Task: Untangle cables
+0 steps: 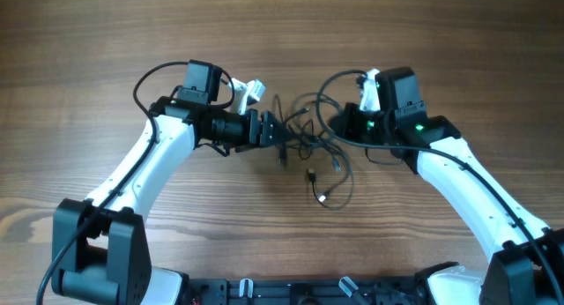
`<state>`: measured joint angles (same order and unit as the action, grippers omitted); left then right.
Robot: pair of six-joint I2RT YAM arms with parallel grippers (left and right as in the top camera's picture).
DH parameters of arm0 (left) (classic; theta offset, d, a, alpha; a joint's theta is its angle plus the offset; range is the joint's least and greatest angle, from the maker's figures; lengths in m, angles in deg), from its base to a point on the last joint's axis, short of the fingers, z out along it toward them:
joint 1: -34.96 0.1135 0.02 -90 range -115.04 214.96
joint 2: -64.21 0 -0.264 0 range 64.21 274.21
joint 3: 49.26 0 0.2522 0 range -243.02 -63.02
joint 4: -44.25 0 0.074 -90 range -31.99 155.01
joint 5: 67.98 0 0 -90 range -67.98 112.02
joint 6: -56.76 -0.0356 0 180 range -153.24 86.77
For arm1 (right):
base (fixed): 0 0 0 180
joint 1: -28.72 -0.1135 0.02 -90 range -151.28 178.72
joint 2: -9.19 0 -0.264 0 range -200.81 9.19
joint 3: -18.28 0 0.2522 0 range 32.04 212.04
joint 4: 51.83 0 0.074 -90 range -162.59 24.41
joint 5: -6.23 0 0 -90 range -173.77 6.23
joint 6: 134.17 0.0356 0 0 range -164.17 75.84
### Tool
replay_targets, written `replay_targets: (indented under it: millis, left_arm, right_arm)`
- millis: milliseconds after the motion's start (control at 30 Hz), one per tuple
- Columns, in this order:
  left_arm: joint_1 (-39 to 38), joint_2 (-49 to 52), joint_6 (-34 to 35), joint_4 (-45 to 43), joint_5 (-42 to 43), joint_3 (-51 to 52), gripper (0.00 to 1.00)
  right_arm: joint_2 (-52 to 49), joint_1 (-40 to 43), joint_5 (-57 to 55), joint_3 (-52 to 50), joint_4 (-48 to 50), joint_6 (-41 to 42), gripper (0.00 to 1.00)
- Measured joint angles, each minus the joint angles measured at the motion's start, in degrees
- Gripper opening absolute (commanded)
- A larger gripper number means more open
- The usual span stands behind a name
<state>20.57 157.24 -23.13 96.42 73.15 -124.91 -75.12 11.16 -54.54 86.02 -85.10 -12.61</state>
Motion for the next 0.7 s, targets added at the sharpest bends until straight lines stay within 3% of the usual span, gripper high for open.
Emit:
replay_targets:
  millis: [100,400,700]
  left_arm:
    - [-1.66,0.0,0.0,-0.44,1.68,0.0,0.68]
    - [-2.56,-0.04,0.02,-11.34,6.73,0.0,0.68]
    - [-6.21,-0.04,0.02,-6.6,-9.46,0.0,0.67]
  right_arm:
    - [0.0,-0.07,6.86,0.02,3.32,-0.52,0.04]
    - [0.0,-0.07,11.52,0.02,2.08,-0.09,0.04]
    - [0.0,-0.07,14.43,0.0,2.4,-0.09,0.04]
